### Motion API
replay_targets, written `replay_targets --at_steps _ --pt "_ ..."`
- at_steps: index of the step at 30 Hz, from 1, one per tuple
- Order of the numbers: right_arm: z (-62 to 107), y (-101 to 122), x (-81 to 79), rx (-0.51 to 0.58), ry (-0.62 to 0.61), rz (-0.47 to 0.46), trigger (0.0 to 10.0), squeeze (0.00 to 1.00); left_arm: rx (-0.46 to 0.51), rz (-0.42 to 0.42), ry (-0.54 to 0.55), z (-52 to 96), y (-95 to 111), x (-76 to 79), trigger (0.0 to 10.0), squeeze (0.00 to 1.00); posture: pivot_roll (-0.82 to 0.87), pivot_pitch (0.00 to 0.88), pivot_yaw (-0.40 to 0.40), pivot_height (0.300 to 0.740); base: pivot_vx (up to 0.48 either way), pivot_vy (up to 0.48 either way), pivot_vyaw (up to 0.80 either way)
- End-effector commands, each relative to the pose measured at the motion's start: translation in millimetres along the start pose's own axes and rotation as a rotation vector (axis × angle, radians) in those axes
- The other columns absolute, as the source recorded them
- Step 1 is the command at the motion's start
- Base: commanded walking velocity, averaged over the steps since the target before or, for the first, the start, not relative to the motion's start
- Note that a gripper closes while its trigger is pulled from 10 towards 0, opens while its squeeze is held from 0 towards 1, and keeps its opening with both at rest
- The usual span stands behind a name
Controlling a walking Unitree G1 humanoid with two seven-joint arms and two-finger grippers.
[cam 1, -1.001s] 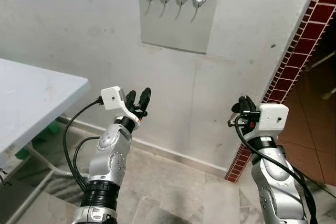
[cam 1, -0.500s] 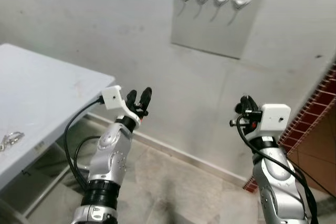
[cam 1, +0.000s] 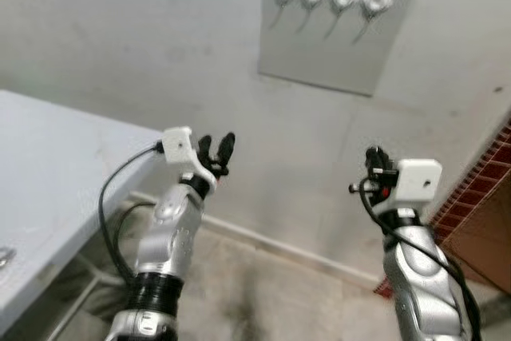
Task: Hang keys on a hook
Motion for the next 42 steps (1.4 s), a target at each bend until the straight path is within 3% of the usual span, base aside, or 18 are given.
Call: replay_targets --at_steps 1,10,42 --pt "0.7 6.8 10.1 0.022 -0.038 0.013 10.0 0.0 -0.016 -0.01 -0.034 -1.7 -4.1 12.1 10.0 0.0 -0.02 0.059 0.013 0.74 0.0 0.0 0.0" --pt "1.7 15.4 17.7 0.065 -0.073 -0.016 10.0 0.0 0.004 -0.036 -0.07 -1.0 3.7 13.4 10.0 0.0 -0.02 0.064 0.016 0.74 0.029 0.0 0.0" --pt "3.9 13.4 14.9 0.06 -0.075 -0.021 10.0 0.0 -0.01 -0.063 -0.097 -0.2 4.0 15.8 10.0 0.0 -0.02 0.069 0.025 0.74 0.324 0.0 0.0"
Point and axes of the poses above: a point about 5 cm out from each wrist's last joint towards the gripper, its own z axis pointing back from the gripper into the wrist, its own y axis along the axis of the wrist's last joint, x = y × z, the point moved 3 cm from there along -z, pointing out of the wrist towards the gripper, and after that the axes turned 2 degrees about z, right-handed, at the moved point
